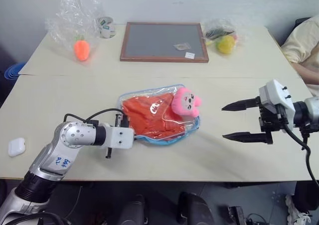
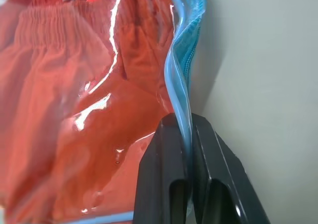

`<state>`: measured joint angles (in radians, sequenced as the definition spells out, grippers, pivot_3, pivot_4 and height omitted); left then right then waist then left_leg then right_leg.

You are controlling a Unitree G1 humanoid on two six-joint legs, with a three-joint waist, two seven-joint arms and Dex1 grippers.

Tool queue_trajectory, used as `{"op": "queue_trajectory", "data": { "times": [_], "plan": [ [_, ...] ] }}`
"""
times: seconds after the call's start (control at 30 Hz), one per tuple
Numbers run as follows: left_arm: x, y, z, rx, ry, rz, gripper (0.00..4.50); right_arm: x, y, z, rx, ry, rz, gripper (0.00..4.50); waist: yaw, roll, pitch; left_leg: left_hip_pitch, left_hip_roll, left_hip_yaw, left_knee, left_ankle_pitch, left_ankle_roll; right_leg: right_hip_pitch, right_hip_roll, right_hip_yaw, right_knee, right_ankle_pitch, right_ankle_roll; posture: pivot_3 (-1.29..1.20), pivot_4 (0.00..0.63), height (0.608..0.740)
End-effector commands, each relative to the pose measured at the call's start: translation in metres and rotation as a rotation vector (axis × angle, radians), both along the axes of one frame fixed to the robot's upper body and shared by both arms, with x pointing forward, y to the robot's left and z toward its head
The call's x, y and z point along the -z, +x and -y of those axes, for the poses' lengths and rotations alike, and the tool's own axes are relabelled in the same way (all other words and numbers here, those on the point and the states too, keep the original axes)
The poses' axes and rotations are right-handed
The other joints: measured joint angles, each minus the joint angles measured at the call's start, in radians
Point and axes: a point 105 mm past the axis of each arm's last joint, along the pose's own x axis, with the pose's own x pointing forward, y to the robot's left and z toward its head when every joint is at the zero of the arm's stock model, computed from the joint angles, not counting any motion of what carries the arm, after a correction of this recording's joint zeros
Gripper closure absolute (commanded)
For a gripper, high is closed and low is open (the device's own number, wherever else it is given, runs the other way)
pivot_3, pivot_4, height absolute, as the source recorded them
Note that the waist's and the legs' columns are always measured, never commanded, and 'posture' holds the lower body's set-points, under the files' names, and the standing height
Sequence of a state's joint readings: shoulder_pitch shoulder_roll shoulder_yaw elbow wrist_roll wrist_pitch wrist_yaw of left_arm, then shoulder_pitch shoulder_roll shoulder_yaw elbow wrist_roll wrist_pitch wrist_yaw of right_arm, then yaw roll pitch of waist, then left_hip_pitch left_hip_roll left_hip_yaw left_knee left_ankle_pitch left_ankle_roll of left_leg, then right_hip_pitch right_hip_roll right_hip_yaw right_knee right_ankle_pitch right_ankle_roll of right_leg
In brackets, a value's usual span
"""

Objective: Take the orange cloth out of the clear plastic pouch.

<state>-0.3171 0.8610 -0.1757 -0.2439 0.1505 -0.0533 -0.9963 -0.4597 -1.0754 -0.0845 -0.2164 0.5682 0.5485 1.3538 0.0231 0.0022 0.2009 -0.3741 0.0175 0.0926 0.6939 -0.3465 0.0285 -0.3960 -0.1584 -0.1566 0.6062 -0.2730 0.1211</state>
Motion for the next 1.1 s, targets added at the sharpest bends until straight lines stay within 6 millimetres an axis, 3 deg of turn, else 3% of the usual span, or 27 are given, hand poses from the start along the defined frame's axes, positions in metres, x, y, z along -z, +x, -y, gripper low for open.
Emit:
{"op": "queue_trajectory", "data": {
  "times": [0.03, 0.1, 0.37, 0.6, 0.63, 0.87, 0.97, 1.07, 1.1],
  "plan": [
    [-0.01, 0.0, 0.001, 0.089, -0.056, 0.07, 4.48, -0.004, 0.004, -0.004, -0.034, 0.005, 0.031, 0.0, -0.001, 0.0, 0.0, 0.0, 0.0, 0.0, 0.0, 0.0, 0.0, 0.0, 0.0, 0.0, 0.0, 0.0, 0.0, 0.0, 0.15, 0.74],
    [-0.016, 0.004, 0.001, 0.124, -0.089, 0.119, 4.48, -0.004, 0.006, -0.006, -0.048, 0.007, 0.028, 0.0, 0.0, 0.0, 0.0, 0.0, 0.0, 0.0, 0.0, 0.0, 0.0, 0.0, -0.001, 0.0, 0.0, 0.0, 0.0, 0.0, 0.15, 0.74],
    [-0.007, 0.022, -0.021, 0.26, 0.058, 0.226, 4.48, -0.004, 0.013, -0.008, -0.077, 0.002, 0.026, 0.0, -0.002, 0.0, 0.0, -0.001, -0.002, 0.001, 0.0, 0.0, 0.001, -0.001, -0.001, -0.001, 0.001, 0.0, 0.0, 0.0, 0.15, 0.74],
    [-0.013, 0.038, -0.027, 0.234, 0.046, 0.229, 4.48, -0.006, 0.019, -0.012, -0.066, 0.021, 0.053, 0.0, -0.003, 0.0, 0.0, -0.001, -0.002, 0.001, 0.0, 0.0, 0.001, -0.001, -0.001, -0.001, 0.001, 0.0, 0.0, 0.0, 0.15, 0.74],
    [-0.014, 0.039, -0.029, 0.224, 0.041, 0.223, 3.93, -0.006, 0.021, -0.013, -0.062, 0.028, 0.061, 0.0, -0.004, 0.0, 0.0, -0.001, -0.002, 0.001, 0.0, 0.0, 0.001, -0.001, -0.001, -0.001, 0.001, 0.0, 0.0, 0.0, 0.15, 0.74],
    [-0.032, 0.024, -0.04, 0.083, -0.108, 0.158, 1.96, -0.005, 0.033, -0.027, 0.002, 0.112, 0.098, 0.0, -0.016, 0.0, 0.0, -0.001, -0.001, 0.001, 0.0, 0.0, 0.001, -0.002, -0.001, -0.001, 0.001, 0.0, 0.0, 0.0, 0.15, 0.74],
    [-0.045, 0.006, -0.044, -0.039, -0.235, 0.054, 1.04, -0.004, 0.044, -0.035, 0.062, 0.156, 0.129, 0.0, -0.027, 0.0, 0.0, -0.002, -0.001, 0.001, -0.001, 0.0, 0.001, -0.002, -0.001, -0.001, 0.001, 0.0, 0.0, 0.0, 0.15, 0.74],
    [-0.069, -0.028, -0.038, -0.173, -0.481, -0.175, 0.12, 0.001, 0.059, -0.045, 0.144, 0.215, 0.121, 0.0, -0.031, -0.001, 0.001, -0.001, 0.0, 0.001, -0.001, -0.001, 0.001, -0.002, 0.0, 0.0, 0.001, 0.0, 0.0, 0.0, 0.15, 0.74],
    [-0.075, -0.037, -0.035, -0.192, -0.522, -0.231, 0.12, 0.003, 0.061, -0.048, 0.161, 0.225, 0.116, 0.0, -0.031, 0.0, 0.001, -0.001, 0.0, 0.0, -0.001, -0.001, 0.001, -0.002, -0.001, 0.0, 0.001, 0.0, 0.0, 0.0, 0.15, 0.74]
  ]
}}
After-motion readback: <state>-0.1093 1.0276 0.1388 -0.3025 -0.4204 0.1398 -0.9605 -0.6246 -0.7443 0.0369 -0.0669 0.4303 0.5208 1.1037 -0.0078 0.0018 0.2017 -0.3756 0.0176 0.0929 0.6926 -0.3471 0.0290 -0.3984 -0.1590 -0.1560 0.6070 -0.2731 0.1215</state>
